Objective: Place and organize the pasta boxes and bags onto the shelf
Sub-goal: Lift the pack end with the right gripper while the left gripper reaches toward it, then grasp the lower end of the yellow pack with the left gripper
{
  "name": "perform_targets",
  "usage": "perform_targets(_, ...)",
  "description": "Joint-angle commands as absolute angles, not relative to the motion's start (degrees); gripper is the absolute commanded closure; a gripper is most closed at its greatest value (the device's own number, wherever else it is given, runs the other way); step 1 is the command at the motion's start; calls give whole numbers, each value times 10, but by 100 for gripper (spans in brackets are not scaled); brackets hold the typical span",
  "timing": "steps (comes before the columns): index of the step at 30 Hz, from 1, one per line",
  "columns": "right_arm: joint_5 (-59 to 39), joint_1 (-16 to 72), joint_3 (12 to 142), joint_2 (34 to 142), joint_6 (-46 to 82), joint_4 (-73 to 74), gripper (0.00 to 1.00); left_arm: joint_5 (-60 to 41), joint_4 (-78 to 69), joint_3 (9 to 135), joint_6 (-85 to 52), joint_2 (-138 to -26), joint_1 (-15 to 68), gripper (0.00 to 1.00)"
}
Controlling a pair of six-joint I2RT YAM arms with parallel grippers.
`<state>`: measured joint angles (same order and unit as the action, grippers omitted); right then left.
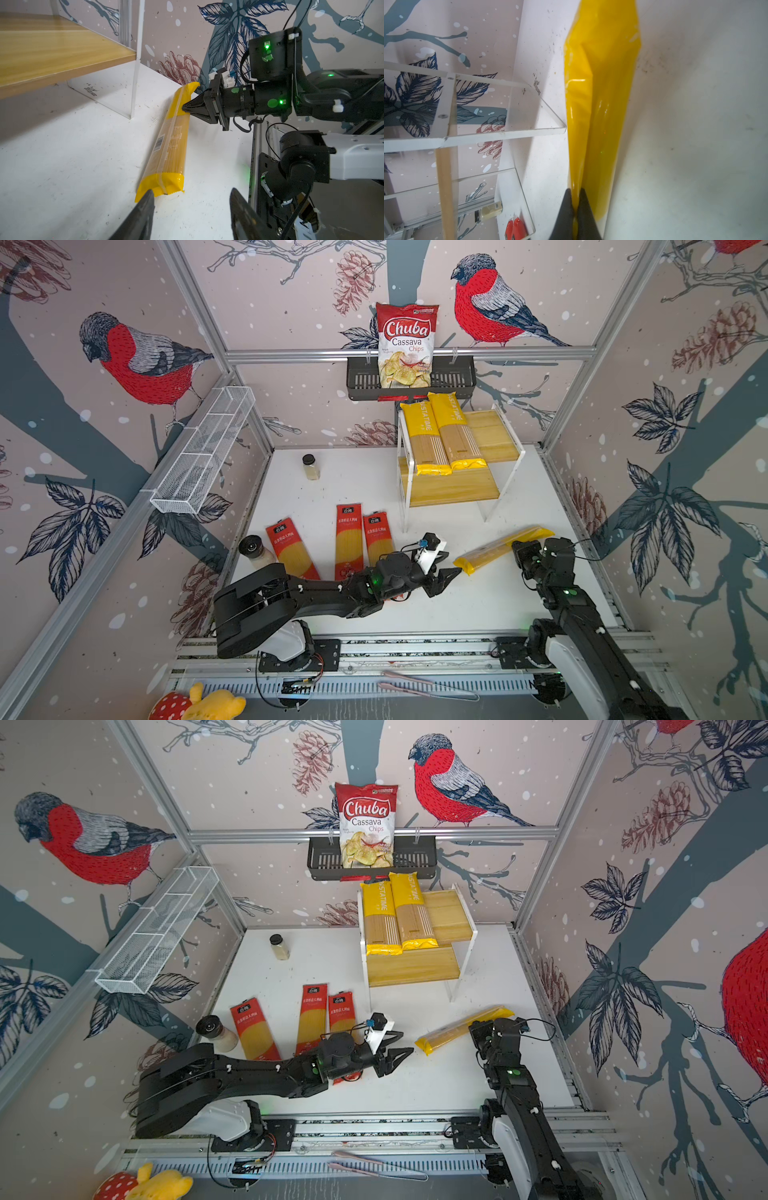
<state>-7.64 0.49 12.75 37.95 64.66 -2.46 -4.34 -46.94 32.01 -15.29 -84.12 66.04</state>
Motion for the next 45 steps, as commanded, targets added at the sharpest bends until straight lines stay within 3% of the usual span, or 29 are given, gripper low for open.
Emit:
perform_targets(1,-85,19,149,363,664,-38,100,-35,-442,337,-118,-857,670,43)
perform_targets(5,-69,52,177,350,678,-71,100,-36,-418,363,-104,-878,673,40)
perform_targets(15,-24,144,204,334,742,-84,100,21,-299,437,-4,-950,695,17)
perform_targets(19,1,180,216,332,762,-95,100,65,-275,457,11,-963,695,16)
perform_targets(27,16,224,221,335,789,-85,100,148,-324,423,37,-982,696,18)
perform_targets(31,25,243,233,337,793,-91,100,166,-325,424,54,-995,697,25)
perform_targets(38,30,280,236,354,802,-69,100,131,-471,354,81,-994,698,34)
perform_targets(45,36,325,240,390,811,-28,100,91,-520,330,65,-1007,698,46)
